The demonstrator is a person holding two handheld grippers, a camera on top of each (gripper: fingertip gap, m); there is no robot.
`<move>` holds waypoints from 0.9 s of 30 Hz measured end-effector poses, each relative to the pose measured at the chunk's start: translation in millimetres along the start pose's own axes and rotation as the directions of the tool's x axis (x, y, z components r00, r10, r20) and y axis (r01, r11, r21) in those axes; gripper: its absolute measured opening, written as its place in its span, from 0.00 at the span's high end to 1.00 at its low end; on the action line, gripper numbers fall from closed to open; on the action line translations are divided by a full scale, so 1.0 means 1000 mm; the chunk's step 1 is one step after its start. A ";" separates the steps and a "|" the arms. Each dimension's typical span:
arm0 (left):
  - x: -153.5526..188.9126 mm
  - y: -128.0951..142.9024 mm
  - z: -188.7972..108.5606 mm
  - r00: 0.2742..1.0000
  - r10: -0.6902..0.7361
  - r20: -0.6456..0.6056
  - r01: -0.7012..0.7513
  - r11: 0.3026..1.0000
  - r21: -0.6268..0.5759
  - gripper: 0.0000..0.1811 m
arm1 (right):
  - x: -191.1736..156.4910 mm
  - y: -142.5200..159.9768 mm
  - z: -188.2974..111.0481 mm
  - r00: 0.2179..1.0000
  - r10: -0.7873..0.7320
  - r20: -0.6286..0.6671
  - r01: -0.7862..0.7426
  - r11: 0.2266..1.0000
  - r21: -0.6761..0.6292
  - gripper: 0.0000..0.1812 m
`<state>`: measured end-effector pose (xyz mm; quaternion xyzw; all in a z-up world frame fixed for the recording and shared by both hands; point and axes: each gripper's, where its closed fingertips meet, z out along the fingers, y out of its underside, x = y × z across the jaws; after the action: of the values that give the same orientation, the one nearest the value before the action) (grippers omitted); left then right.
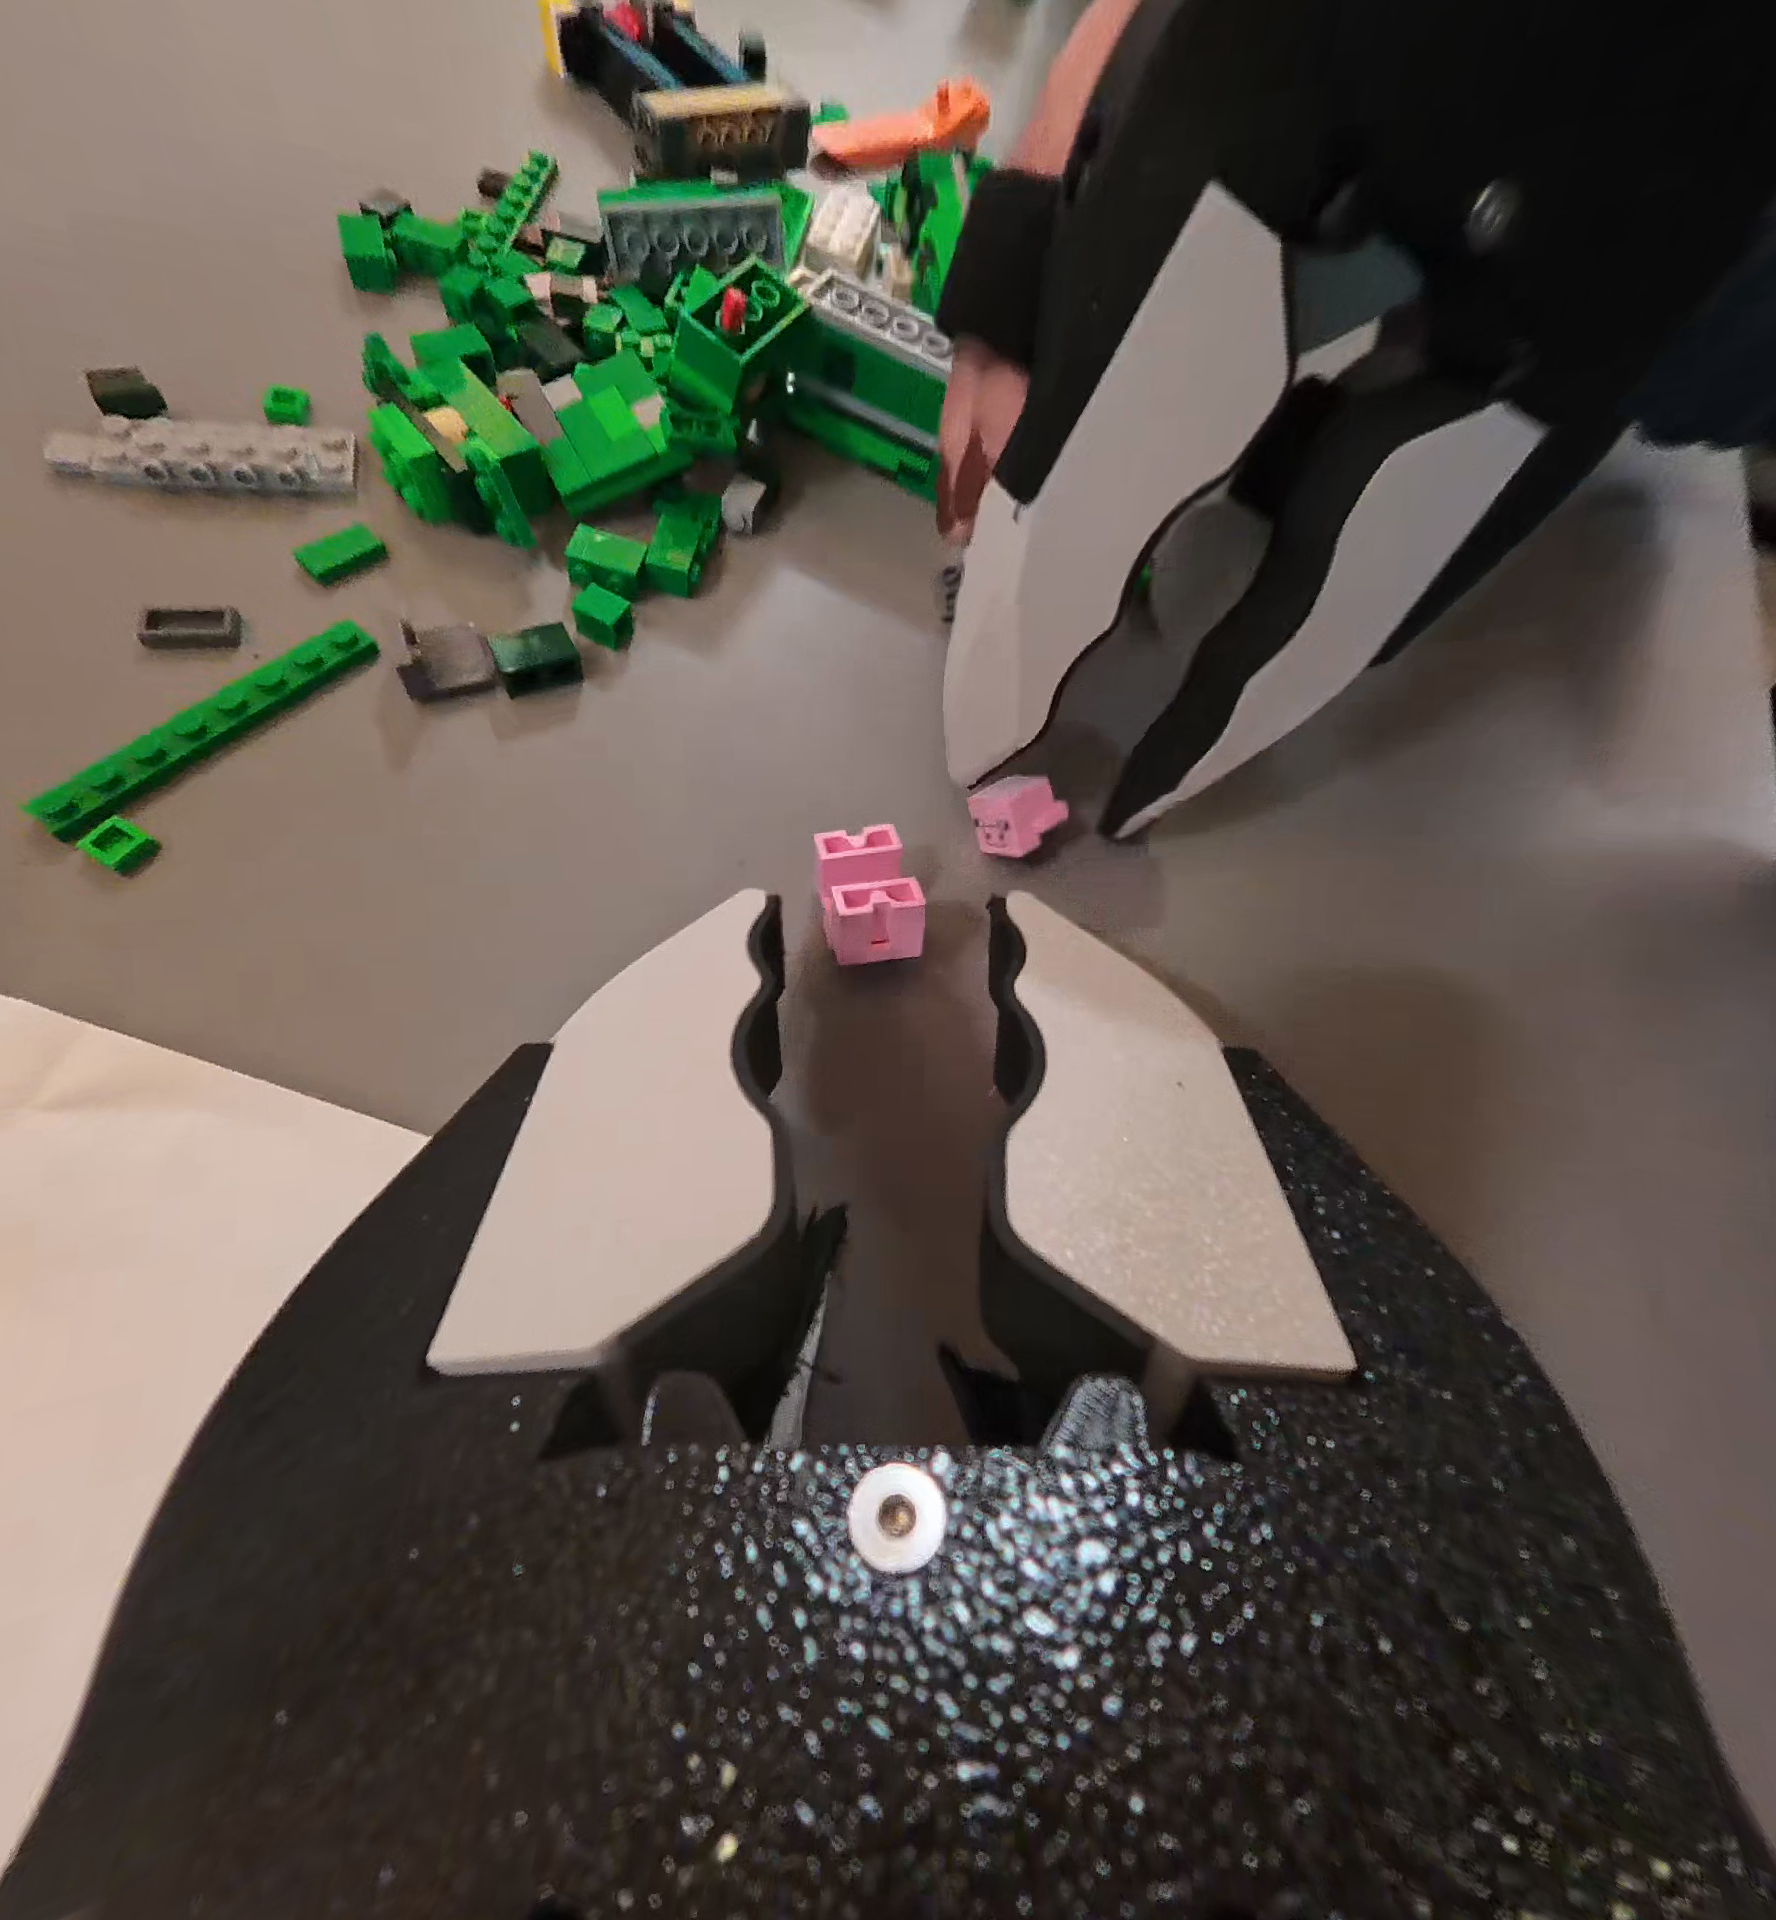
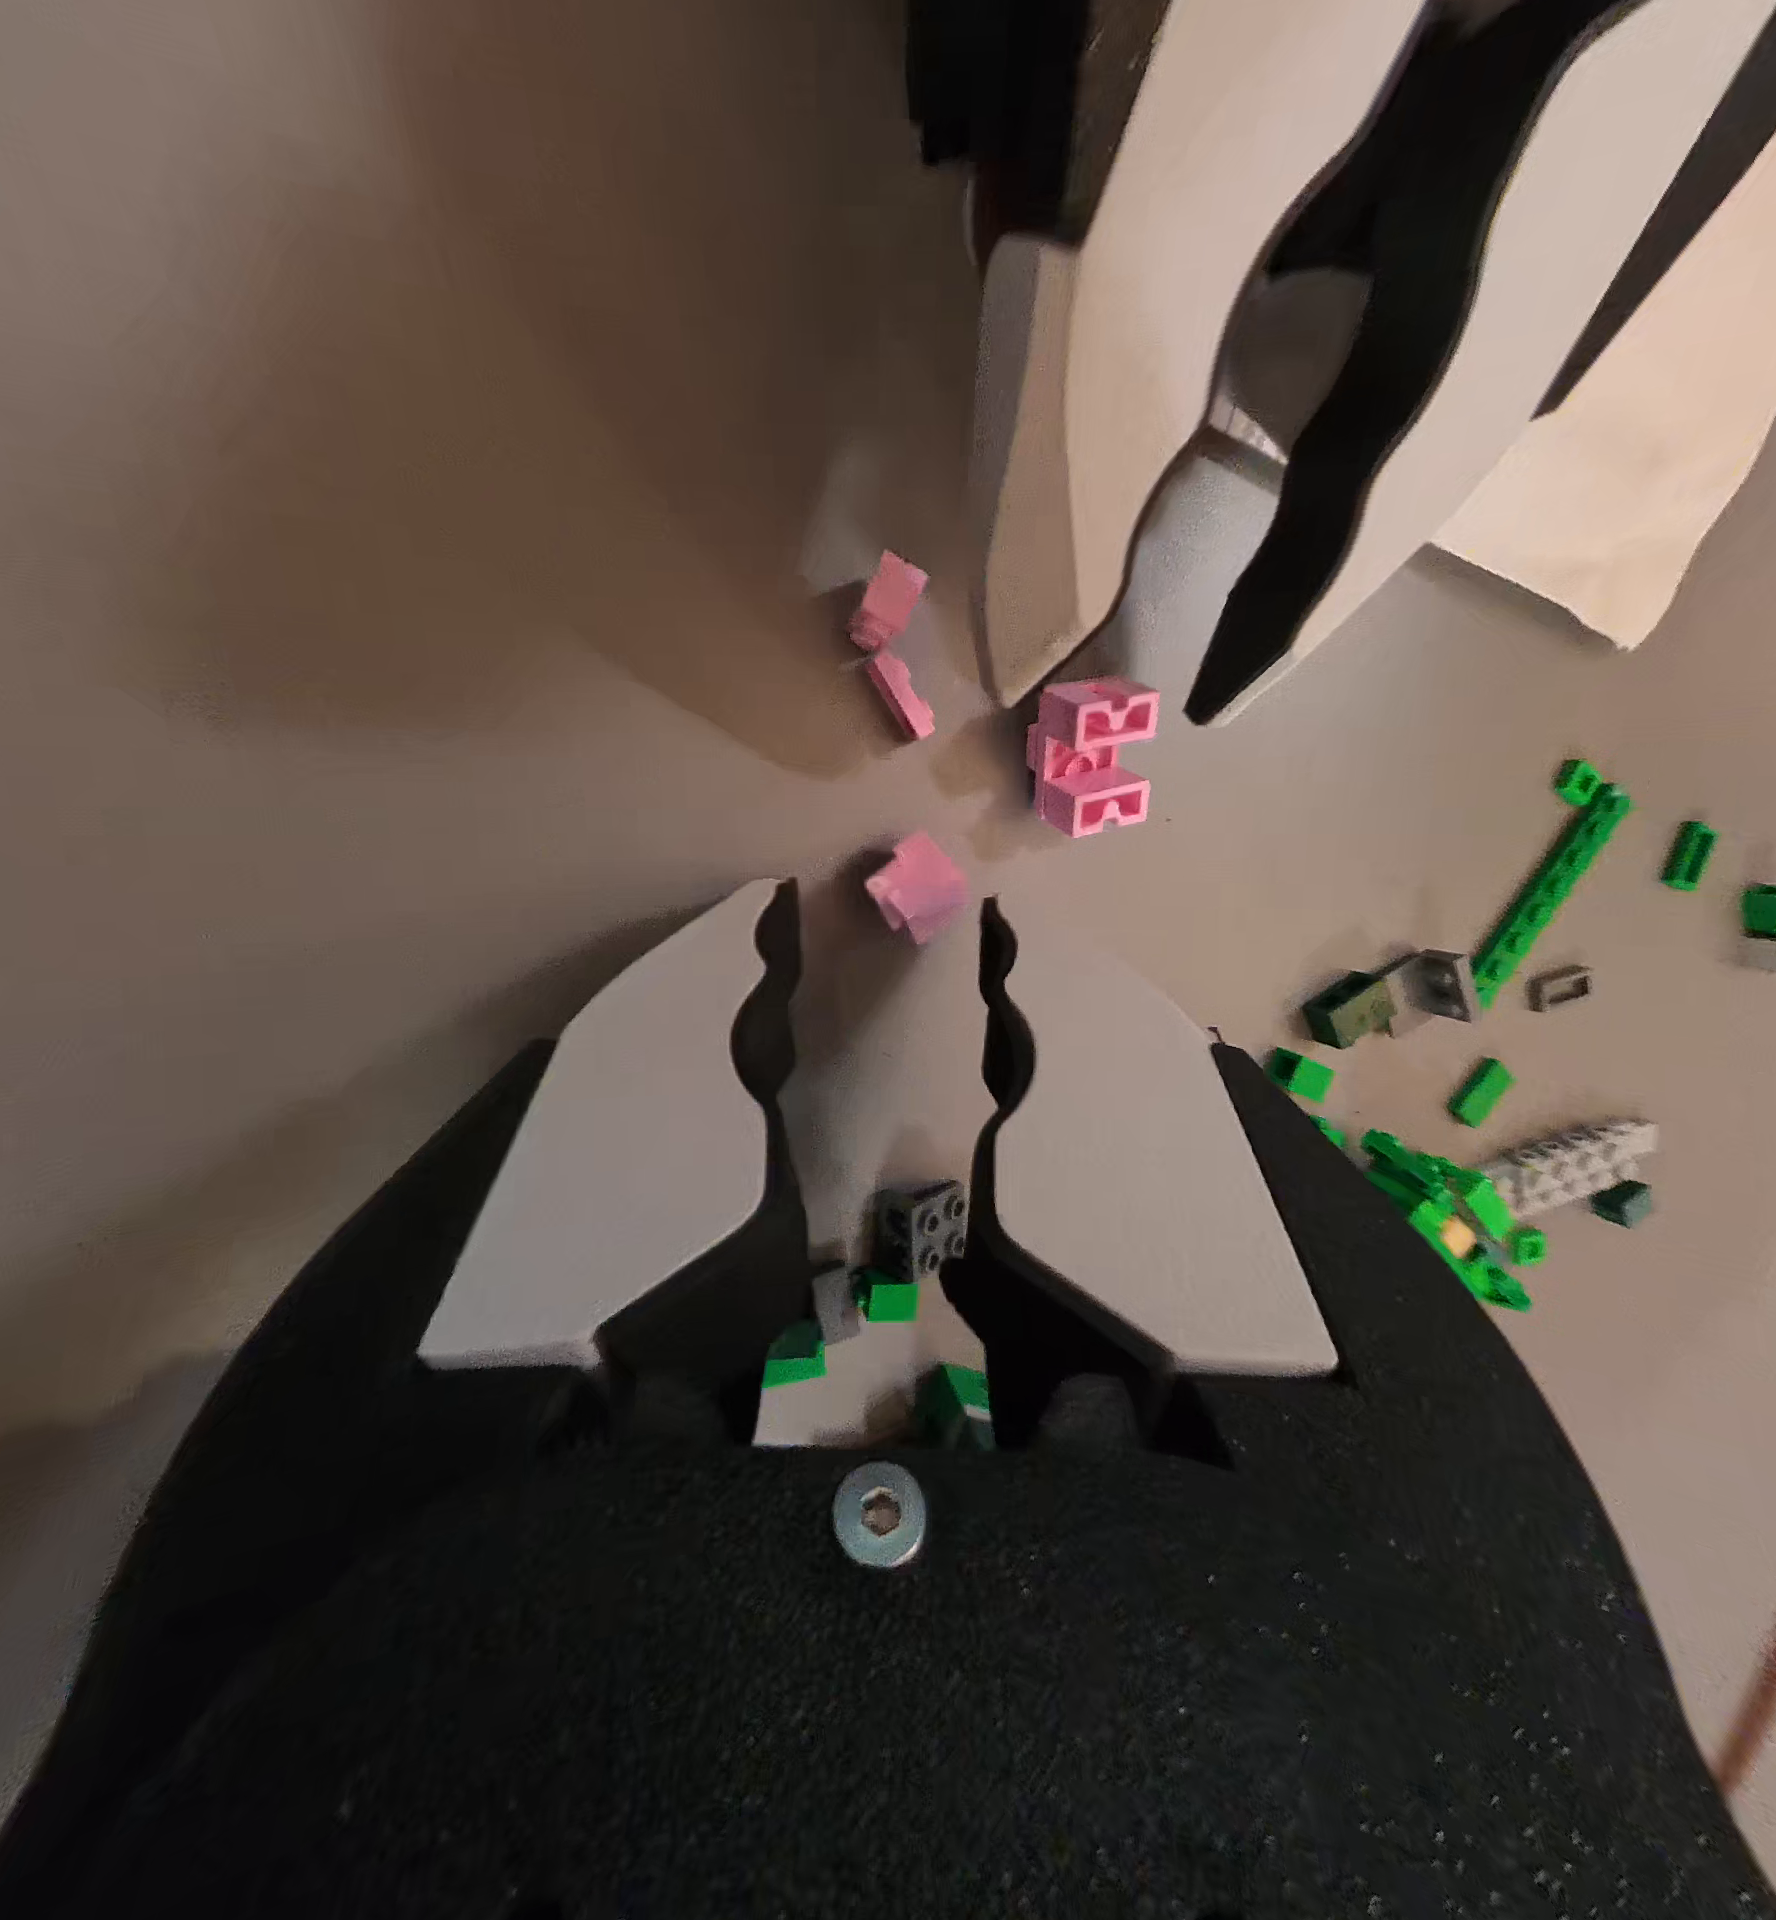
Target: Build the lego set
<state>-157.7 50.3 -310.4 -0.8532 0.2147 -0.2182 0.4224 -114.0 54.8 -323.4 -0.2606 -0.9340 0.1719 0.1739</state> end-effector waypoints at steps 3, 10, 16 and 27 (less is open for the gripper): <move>-0.003 0.006 0.008 0.999 0.021 0.034 -0.019 0.998 -0.065 0.80 | 0.008 -0.003 -0.004 0.997 0.073 0.016 -0.074 0.995 0.069 0.79; 0.002 0.010 0.010 0.979 0.193 0.058 -0.185 0.975 -0.125 0.90 | 0.029 -0.015 0.002 0.996 0.089 0.022 -0.092 0.981 0.170 0.84; 0.014 0.002 0.003 0.957 0.289 0.019 -0.288 0.957 -0.044 0.91 | 0.022 -0.027 -0.003 0.992 0.047 0.113 -0.071 0.974 0.215 0.91; 0.032 -0.037 -0.031 0.958 0.026 -0.284 0.070 0.944 0.323 0.91 | 0.038 -0.055 -0.050 0.963 0.199 0.184 -0.271 0.708 0.652 0.91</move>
<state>-142.1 33.7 -257.3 -0.7326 0.2241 -0.3760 0.5213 -147.4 43.0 -247.3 -0.2882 -0.7756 0.5301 0.1855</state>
